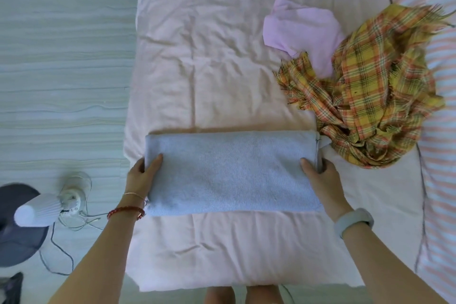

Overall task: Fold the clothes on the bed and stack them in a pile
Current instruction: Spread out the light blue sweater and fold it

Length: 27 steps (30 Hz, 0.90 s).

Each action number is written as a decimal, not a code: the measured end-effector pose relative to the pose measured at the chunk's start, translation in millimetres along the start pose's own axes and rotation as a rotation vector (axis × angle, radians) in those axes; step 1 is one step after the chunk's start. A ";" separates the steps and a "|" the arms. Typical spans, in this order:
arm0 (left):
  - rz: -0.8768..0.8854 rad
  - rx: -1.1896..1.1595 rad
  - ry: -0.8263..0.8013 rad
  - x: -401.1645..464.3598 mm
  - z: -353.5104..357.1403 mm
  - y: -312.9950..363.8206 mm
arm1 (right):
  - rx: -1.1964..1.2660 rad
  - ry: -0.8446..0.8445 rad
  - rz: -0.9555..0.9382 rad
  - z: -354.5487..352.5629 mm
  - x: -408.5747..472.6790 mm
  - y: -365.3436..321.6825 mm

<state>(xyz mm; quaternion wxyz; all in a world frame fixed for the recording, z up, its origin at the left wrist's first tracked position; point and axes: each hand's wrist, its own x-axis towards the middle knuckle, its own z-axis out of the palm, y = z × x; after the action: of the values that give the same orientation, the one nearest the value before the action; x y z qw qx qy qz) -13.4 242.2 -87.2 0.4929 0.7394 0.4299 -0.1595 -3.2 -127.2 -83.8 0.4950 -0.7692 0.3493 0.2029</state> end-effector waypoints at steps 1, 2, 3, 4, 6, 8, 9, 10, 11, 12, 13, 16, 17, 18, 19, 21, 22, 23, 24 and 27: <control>0.039 0.007 -0.009 -1.1 0.5 2.1 | 0.047 -0.036 0.014 -1.2 2.4 -3.8; 0.100 0.035 0.011 -3.1 2.3 4.5 | 0.088 -0.066 0.023 -3.3 4.8 -6.9; 0.164 0.092 0.051 -6.1 5.8 6.6 | 0.126 -0.092 0.031 -5.6 6.4 -9.1; 0.209 0.149 0.088 -9.6 10.5 6.9 | 0.162 -0.117 0.041 -7.4 6.3 -11.1; 0.244 0.183 0.095 -17.2 17.9 7.2 | 0.231 -0.178 0.053 -9.5 3.4 -13.0; 0.193 0.093 0.037 -20.0 20.0 6.6 | 0.302 -0.229 0.041 -10.2 -2.0 -14.8; 0.160 0.036 0.025 -19.2 19.7 6.6 | 0.333 -0.243 0.025 -10.2 -4.8 -16.5; 0.130 -0.014 0.021 -16.5 17.9 6.6 | 0.353 -0.242 0.004 -9.3 -7.3 -18.4; 0.108 -0.049 0.013 -14.1 16.5 7.5 | 0.358 -0.220 -0.025 -7.5 -9.7 -19.8; 0.102 -0.058 0.000 -12.8 14.8 8.2 | 0.344 -0.173 -0.068 -4.8 -12.7 -21.1; 0.115 -0.040 -0.016 -12.7 14.2 9.3 | 0.311 -0.105 -0.124 -1.2 -15.9 -21.9; 0.161 0.074 0.027 -17.6 19.1 9.4 | 0.157 0.097 -0.276 11.3 -26.4 -22.9; 0.161 0.112 0.080 -21.5 21.5 9.4 | 0.118 0.142 -0.291 15.0 -30.1 -23.6; 0.160 0.133 0.130 -25.9 23.5 9.5 | 0.092 0.173 -0.295 17.6 -33.6 -24.3; 0.167 0.131 0.168 -30.8 25.1 10.1 | 0.072 0.190 -0.302 18.7 -36.2 -24.7; 0.202 0.102 0.221 -41.0 25.7 11.8 | 0.036 0.195 -0.327 18.1 -41.5 -26.1; 0.222 0.084 0.245 -47.5 23.5 12.7 | 0.019 0.188 -0.338 16.6 -46.4 -27.8; 0.237 0.069 0.268 -53.6 22.7 14.2 | 0.004 0.179 -0.352 15.0 -50.4 -29.2; 0.247 0.053 0.286 -60.1 20.5 15.6 | -0.011 0.167 -0.367 13.5 -55.5 -31.7; 0.251 -0.008 0.302 -88.1 2.9 16.3 | -0.053 0.117 -0.405 13.3 -84.0 -46.9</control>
<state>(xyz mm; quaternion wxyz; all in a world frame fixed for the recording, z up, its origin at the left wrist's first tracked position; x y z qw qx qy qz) -51.0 195.2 -20.8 0.4416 0.8008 0.4041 0.0175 -24.8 -74.5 -5.2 0.4842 -0.8470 0.2103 0.0634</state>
